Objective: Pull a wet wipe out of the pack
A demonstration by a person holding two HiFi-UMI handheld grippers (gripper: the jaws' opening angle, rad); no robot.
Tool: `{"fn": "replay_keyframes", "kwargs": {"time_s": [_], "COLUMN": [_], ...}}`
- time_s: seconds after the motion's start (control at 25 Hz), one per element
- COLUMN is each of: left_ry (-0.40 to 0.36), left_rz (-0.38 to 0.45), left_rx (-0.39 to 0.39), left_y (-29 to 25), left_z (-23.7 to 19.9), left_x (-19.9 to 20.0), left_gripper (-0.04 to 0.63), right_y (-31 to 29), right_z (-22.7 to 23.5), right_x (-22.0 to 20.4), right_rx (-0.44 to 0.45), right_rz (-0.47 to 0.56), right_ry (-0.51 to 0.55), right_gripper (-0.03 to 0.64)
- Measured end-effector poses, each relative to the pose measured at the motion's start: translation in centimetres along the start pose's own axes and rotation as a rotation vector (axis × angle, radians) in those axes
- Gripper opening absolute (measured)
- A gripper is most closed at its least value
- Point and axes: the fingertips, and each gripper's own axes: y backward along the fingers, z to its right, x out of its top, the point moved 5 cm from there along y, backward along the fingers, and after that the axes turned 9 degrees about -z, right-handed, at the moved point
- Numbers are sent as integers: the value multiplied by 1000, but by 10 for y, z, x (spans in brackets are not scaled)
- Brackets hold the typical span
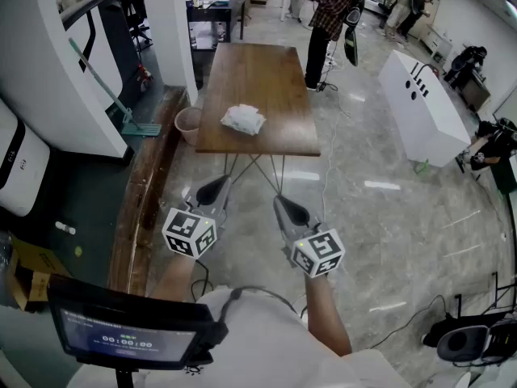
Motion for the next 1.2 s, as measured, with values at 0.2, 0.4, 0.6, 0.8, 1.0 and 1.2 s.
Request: {"fn": "replay_keyframes", "kwargs": {"time_s": [0.2, 0.4, 0.6, 0.8, 1.0, 1.2], "left_ry": [3, 12, 18, 40, 56, 40], "left_rz": [18, 42, 43, 41, 33, 3], "left_rx": [3, 13, 13, 29, 67, 113], "left_y": [0, 2, 0, -12, -16, -14], "left_z": [0, -2, 0, 18, 41, 55], "left_x": [6, 12, 21, 14, 1, -6], "left_gripper": [6, 6, 6, 6, 6, 6], "right_y": [0, -3, -6, 9, 28, 40], "right_z": [-1, -1, 2, 21, 40, 53], "right_x": [3, 7, 16, 9, -1, -8], "right_rx": [6, 12, 9, 11, 40, 56], "right_rz": [8, 9, -10, -10, -6, -6], "right_ry": [-1, 7, 22, 24, 12, -10], "right_gripper": [8, 8, 8, 8, 8, 8]}}
